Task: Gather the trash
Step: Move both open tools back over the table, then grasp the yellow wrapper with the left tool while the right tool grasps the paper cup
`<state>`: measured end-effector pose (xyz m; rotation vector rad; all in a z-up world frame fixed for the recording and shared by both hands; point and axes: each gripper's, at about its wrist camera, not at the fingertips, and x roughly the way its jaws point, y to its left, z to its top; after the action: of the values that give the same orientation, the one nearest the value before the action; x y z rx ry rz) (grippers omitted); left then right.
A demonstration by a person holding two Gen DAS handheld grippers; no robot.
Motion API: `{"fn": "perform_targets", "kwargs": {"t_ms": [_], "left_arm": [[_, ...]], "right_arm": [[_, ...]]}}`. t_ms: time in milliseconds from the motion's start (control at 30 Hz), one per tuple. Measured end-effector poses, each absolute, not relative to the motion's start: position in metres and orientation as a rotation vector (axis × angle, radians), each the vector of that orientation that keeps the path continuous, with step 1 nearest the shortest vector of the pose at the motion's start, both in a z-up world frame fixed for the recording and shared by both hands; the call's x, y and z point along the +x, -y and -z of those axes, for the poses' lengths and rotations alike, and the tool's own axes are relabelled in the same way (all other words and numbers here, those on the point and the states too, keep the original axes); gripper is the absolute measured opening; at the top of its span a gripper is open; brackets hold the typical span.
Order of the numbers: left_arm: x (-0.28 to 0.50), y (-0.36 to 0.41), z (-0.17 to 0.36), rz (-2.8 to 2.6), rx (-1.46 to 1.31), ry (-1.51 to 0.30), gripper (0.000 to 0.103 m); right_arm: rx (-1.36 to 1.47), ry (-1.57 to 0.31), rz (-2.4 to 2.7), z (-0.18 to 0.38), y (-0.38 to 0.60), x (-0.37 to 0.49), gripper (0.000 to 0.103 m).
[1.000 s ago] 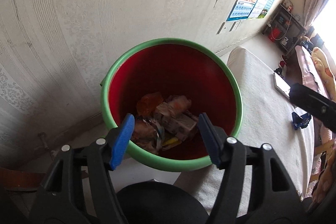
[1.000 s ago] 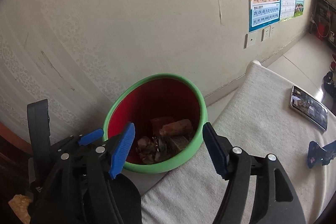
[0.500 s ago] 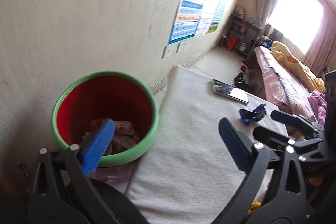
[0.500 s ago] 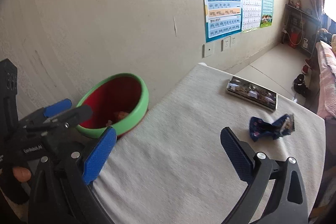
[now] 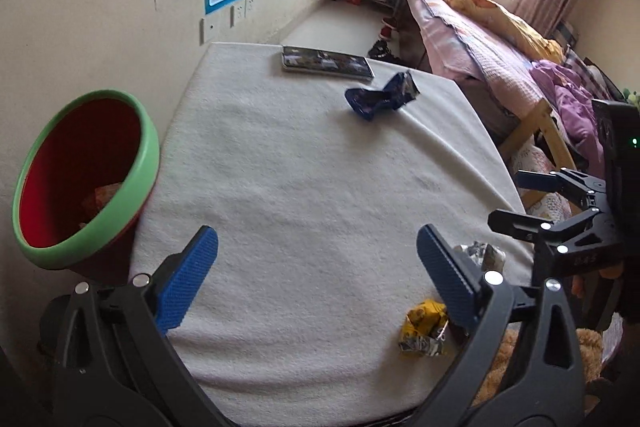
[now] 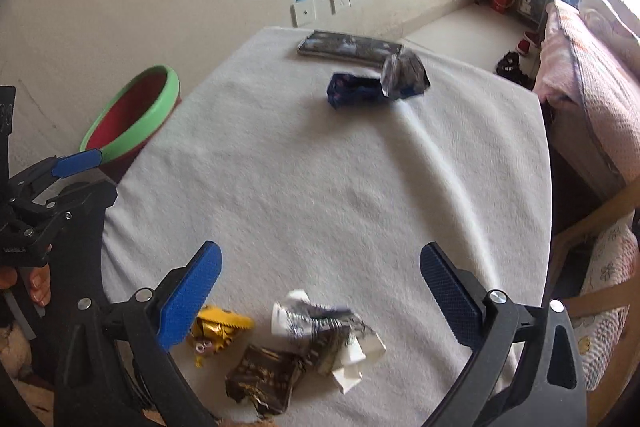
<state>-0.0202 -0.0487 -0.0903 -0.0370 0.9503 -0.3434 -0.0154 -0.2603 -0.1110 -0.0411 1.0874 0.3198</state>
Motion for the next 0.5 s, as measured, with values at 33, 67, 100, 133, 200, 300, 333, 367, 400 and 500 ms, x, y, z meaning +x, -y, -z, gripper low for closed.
{"fn": "perform_targets", "kwargs": {"t_ms": [33, 67, 100, 133, 200, 300, 333, 367, 400, 500], "left_arm": [[-0.022, 0.056, 0.094, 0.365, -0.016, -0.963, 0.097], [-0.025, 0.063, 0.097, 0.392, 0.007, -0.979, 0.097], [-0.028, 0.070, 0.101, 0.415, 0.031, -0.990, 0.097], [-0.031, 0.075, 0.103, 0.434, 0.046, -0.995, 0.097], [-0.038, 0.087, 0.108, 0.491, 0.078, -1.015, 0.097], [-0.045, 0.100, 0.118, 0.573, 0.107, -1.069, 0.097], [-0.048, 0.105, 0.123, 0.605, 0.120, -1.101, 0.097], [-0.050, 0.109, 0.127, 0.627, 0.126, -1.123, 0.097], [-0.053, 0.113, 0.133, 0.652, 0.134, -1.149, 0.097], [-0.060, 0.124, 0.145, 0.692, 0.162, -1.201, 0.097]], "right_arm": [[-0.038, -1.111, -0.320, 0.115, 0.263, -0.019, 0.096], [-0.040, -1.134, -0.318, 0.120, 0.265, -0.021, 0.096], [-0.044, -1.153, -0.316, 0.123, 0.266, -0.023, 0.096], [-0.046, -1.167, -0.317, 0.127, 0.267, -0.025, 0.096], [-0.034, -1.199, -0.327, 0.133, 0.266, -0.029, 0.096], [-0.007, -1.261, -0.341, 0.146, 0.265, -0.030, 0.096], [-0.007, -1.273, -0.337, 0.150, 0.264, -0.031, 0.096], [-0.006, -1.285, -0.328, 0.153, 0.264, -0.031, 0.096], [0.002, -1.293, -0.321, 0.155, 0.265, -0.031, 0.096], [0.053, -1.317, -0.296, 0.161, 0.272, -0.028, 0.096]]}}
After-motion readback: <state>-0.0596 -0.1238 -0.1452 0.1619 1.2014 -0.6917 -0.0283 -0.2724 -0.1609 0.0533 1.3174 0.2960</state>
